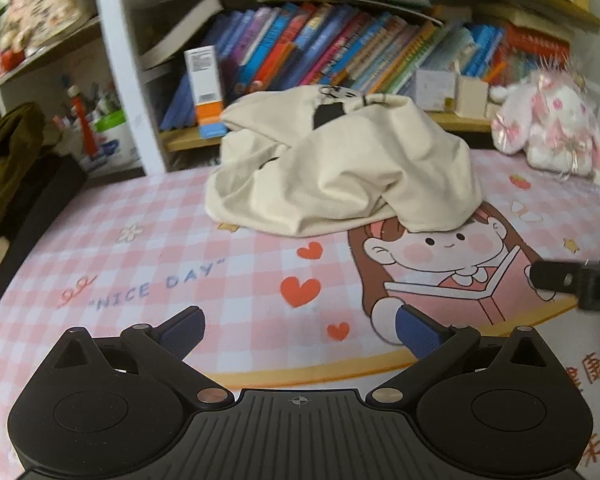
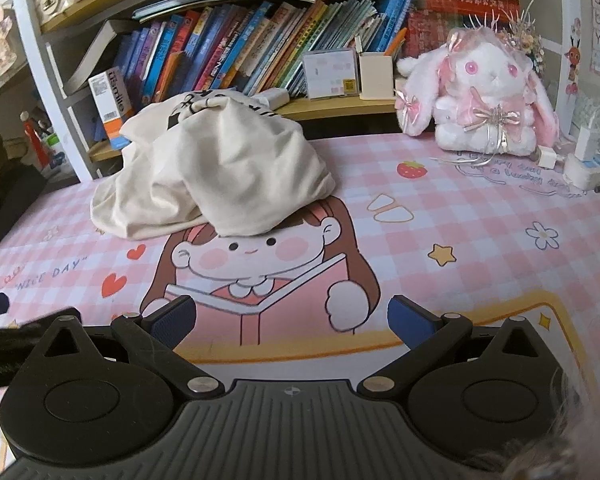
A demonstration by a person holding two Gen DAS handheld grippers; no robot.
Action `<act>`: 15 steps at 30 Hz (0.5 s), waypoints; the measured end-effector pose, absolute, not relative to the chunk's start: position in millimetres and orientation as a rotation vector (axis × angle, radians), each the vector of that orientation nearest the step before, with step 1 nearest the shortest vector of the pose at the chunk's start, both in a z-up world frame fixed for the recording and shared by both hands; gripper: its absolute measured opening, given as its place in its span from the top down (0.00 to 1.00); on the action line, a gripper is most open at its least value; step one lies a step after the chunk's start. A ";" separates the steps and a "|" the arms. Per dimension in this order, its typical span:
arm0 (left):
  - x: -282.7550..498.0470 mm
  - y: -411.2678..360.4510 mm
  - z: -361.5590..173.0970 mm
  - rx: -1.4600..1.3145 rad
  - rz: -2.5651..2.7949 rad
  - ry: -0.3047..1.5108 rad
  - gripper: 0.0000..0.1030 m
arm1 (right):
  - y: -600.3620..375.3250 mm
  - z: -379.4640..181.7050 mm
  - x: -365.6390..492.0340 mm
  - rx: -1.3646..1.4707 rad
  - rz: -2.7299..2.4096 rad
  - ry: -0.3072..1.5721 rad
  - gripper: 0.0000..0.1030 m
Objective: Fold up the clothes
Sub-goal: 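Close the left gripper on the cream T-shirt while the right gripper grasps it too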
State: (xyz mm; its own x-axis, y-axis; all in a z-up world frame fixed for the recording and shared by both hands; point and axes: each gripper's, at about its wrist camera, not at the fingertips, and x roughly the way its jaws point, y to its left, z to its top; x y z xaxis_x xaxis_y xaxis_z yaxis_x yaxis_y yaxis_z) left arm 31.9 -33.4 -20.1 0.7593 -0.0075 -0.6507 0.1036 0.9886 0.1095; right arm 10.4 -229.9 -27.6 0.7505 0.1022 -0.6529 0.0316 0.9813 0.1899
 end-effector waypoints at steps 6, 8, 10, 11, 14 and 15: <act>60.0 -56.3 -21.3 0.191 -0.097 0.676 0.01 | -251.3 -27.0 30.8 0.302 0.065 0.740 0.00; 69.8 -62.9 -22.2 0.201 -0.108 0.671 0.01 | -257.9 -27.8 36.7 0.347 0.073 0.748 0.00; 79.4 -68.4 -23.5 0.196 -0.118 0.669 0.01 | -264.4 -29.2 41.8 0.393 0.075 0.756 0.00; 83.9 -71.0 -23.7 0.188 -0.124 0.667 0.01 | -268.0 -30.6 43.5 0.419 0.071 0.760 0.00; 97.2 -78.1 -21.5 0.153 -0.146 0.649 0.01 | -278.2 -33.0 45.1 0.481 0.051 0.754 0.00; 101.4 -80.2 -20.3 0.140 -0.153 0.642 0.01 | -281.1 -33.1 45.1 0.493 0.047 0.748 0.00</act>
State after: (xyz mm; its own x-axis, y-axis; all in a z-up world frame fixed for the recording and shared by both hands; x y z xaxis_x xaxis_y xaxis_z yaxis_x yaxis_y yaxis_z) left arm 101.4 -80.2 -20.3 0.7905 -0.0979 -0.6046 0.1846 0.9793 0.0829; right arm 45.1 -281.1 -33.1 0.7373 0.2131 -0.6411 0.1319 0.8853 0.4459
